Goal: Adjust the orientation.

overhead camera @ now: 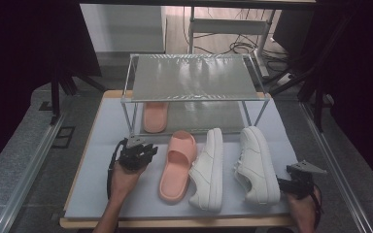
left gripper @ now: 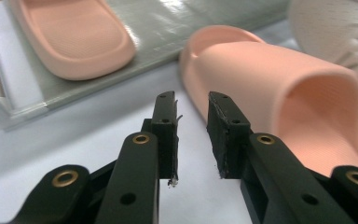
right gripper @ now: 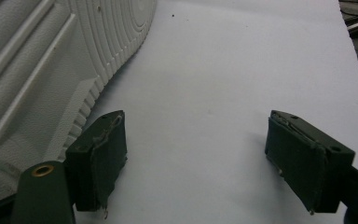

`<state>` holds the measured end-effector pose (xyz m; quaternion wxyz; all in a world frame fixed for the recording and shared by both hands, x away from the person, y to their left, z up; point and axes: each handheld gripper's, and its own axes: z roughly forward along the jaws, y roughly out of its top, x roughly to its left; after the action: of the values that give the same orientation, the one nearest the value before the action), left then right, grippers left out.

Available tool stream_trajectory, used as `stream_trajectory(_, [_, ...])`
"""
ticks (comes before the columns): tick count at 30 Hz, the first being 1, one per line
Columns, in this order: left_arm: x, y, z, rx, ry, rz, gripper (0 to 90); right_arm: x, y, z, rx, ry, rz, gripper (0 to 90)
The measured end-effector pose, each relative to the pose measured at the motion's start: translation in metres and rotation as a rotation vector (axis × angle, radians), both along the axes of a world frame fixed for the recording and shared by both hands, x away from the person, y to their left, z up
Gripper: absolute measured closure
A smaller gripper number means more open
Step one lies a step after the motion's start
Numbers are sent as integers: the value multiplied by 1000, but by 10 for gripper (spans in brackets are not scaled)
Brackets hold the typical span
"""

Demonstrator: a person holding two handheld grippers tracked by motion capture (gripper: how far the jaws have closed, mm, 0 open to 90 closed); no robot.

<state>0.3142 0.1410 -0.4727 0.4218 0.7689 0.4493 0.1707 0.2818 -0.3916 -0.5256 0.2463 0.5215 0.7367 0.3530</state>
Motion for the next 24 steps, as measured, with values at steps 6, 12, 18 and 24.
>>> stream_trajectory(6, [-14, -8, 4, -25, 8, -38, 718, 0, 0, 0, 0, 0, 0, 207])
stream_trajectory(12, [-12, -20, 0, -24, 20, -56, 717, 0, 0, 0, 0, 0, 0, 207])
stream_trajectory(18, [-2, -32, -6, -24, 39, -48, 693, 0, 0, 0, 1, 0, 0, 207])
stream_trajectory(24, [3, -41, -11, -4, 55, -34, 689, 0, 0, 0, 1, 0, 0, 207])
